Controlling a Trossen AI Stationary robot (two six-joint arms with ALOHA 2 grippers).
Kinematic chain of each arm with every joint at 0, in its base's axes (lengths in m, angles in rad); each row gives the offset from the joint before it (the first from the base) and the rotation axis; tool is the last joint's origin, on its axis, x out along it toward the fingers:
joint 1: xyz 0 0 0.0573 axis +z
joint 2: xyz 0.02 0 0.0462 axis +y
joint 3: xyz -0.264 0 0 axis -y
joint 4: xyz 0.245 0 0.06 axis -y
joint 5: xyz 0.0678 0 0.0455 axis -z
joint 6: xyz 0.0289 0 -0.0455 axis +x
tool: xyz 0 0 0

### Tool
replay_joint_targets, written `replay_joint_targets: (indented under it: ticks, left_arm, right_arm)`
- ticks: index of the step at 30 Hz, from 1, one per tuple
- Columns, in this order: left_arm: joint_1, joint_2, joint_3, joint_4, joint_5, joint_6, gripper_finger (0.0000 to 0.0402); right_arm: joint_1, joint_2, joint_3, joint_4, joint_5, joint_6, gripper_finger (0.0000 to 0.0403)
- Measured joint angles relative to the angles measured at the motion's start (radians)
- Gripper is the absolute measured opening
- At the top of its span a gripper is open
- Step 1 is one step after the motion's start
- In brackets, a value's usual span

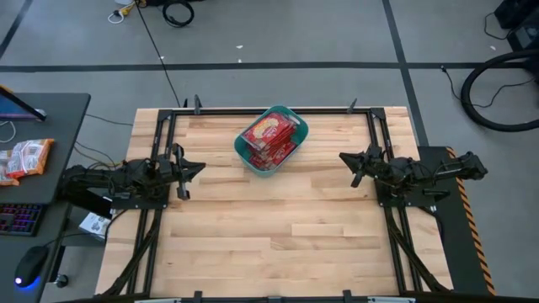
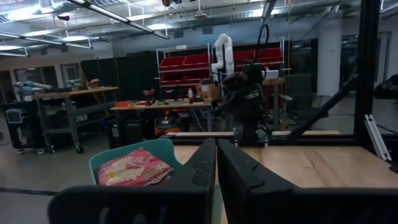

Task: Sort popcorn bags into baskets
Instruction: Return to Home Position

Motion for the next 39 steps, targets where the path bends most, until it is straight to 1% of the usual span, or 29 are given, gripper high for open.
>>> replay_joint_targets:
  ticks: [11, 39]
  left_arm:
    - [0.0, 0.001, 0.0, -0.003, 0.0, -0.042, 0.0021]
    - [0.0, 0.001, 0.0, -0.004, 0.0, -0.044, 0.0021]
  right_arm:
    - [0.0, 0.0, 0.0, 0.0, -0.083, 0.0, 0.0027]
    - [0.0, 0.0, 0.0, 0.0, -0.085, 0.0, 0.0027]
